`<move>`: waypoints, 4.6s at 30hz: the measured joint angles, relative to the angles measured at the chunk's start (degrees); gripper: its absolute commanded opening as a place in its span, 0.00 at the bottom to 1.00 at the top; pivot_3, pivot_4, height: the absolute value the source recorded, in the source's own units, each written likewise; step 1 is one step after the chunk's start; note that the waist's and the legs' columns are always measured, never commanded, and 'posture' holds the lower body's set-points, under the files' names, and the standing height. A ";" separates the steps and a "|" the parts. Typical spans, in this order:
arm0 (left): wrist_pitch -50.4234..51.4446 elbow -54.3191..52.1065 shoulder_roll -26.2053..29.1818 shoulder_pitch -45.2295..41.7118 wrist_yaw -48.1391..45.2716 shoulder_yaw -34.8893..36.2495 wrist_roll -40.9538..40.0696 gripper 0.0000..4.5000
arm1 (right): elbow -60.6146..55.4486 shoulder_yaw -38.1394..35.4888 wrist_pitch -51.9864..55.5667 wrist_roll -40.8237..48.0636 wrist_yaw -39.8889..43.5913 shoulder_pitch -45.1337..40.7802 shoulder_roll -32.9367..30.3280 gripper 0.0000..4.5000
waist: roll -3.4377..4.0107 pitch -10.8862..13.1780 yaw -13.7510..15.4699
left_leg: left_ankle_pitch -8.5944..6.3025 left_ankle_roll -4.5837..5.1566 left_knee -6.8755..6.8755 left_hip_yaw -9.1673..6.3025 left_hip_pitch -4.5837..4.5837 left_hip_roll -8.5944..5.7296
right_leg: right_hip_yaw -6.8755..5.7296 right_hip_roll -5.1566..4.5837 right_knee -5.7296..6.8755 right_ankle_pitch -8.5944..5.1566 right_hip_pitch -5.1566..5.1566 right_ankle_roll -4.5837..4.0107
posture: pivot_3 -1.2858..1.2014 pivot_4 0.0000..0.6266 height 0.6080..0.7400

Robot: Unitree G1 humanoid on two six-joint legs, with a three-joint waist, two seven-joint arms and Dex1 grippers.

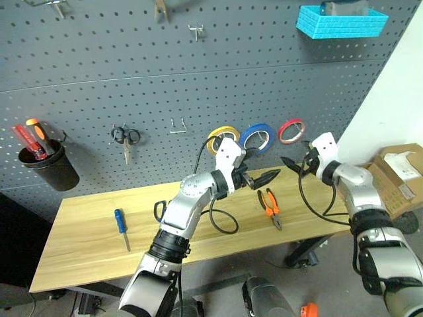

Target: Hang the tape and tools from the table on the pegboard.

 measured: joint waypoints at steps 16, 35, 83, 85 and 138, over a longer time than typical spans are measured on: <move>-7.57 -2.46 13.42 16.43 -4.48 -4.26 6.65 1.00 | -37.43 0.46 63.49 3.62 -18.80 9.28 11.48 1.00 | -0.18 6.11 1.03 | -0.02 0.08 0.05 0.05 -0.25 0.16 | 0.58 0.08 0.28 -0.02 -0.75 -0.02 | 0.47 0.53 1.00; -1.28 -14.39 15.88 26.03 1.53 -0.16 6.56 1.00 | -18.47 5.15 60.50 0.09 -21.94 -0.21 10.96 1.00 | -0.58 9.72 2.81 | -0.19 0.38 0.14 0.17 -1.23 0.13 | 0.68 -0.20 0.66 -0.09 -1.90 0.08 | 0.51 0.59 1.00; 19.87 -57.43 8.87 43.51 26.74 20.09 -13.51 1.00 | -56.80 0.78 39.60 9.84 -26.32 -13.24 34.28 0.61 | -0.93 10.16 5.95 | -0.02 0.06 0.15 -0.11 -2.48 0.17 | 0.29 -0.21 0.88 0.10 -3.29 -0.24 | 0.56 0.44 1.00; 19.84 -55.40 9.12 40.17 27.58 20.97 -13.62 1.00 | -51.07 1.48 31.57 8.00 -26.92 -16.98 34.46 0.61 | -0.93 10.12 6.27 | 0.00 0.02 0.10 -0.20 -2.50 0.16 | 0.16 -0.26 0.88 0.17 -3.29 -0.35 | 0.56 0.44 1.00; 16.11 -35.45 11.96 23.97 30.95 19.40 -4.12 1.00 | -42.65 9.56 19.29 0.44 -16.51 -5.20 20.47 0.99 | -0.93 10.14 7.38 | 0.13 -0.18 0.11 -0.75 -2.74 0.15 | -0.51 -0.69 0.92 0.20 -3.33 -0.72 | 0.53 0.53 1.00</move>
